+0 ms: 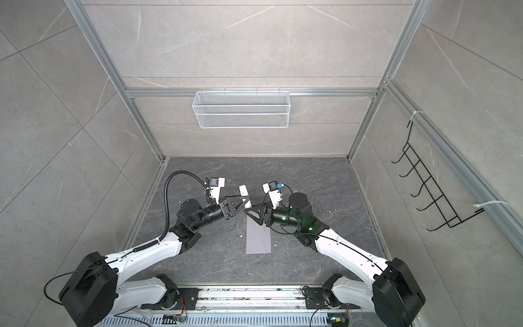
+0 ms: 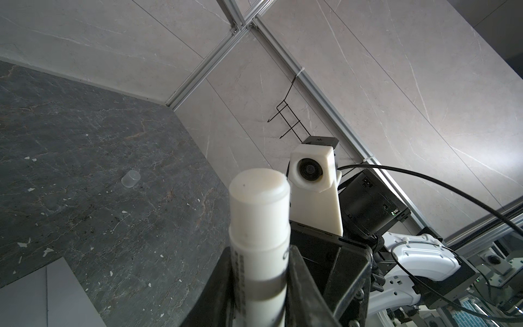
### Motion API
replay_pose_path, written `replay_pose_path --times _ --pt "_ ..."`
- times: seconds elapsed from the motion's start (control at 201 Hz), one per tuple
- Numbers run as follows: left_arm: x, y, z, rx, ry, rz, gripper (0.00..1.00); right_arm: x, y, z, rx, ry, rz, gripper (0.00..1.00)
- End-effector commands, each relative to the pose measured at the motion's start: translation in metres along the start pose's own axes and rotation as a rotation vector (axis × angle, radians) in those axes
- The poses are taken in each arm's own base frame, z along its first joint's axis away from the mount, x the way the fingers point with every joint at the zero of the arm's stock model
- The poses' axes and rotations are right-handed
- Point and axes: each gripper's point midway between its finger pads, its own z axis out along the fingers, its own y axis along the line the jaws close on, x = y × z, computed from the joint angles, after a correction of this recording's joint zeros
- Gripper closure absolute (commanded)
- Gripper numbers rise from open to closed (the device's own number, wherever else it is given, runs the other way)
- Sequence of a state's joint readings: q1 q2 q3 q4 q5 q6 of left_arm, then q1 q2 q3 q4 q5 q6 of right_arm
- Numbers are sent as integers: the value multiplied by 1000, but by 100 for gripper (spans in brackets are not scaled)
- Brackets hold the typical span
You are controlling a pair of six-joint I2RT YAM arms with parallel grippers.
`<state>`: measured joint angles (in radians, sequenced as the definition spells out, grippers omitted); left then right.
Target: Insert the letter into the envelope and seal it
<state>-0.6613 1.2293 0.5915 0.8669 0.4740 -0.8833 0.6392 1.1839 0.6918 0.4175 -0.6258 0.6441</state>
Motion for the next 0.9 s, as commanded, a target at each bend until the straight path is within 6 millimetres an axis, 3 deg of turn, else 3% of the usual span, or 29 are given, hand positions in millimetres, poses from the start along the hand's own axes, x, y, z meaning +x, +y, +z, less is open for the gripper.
replay_pose_path --times 0.0,0.493,0.891 --pt "-23 -31 0 83 -57 51 100 -12 11 2 -41 -25 -31 45" --pt "-20 -30 5 103 -38 25 100 -18 10 6 -31 -34 -35 52" --pt "-17 -25 7 96 -32 14 100 -19 2 6 25 -31 -29 84"
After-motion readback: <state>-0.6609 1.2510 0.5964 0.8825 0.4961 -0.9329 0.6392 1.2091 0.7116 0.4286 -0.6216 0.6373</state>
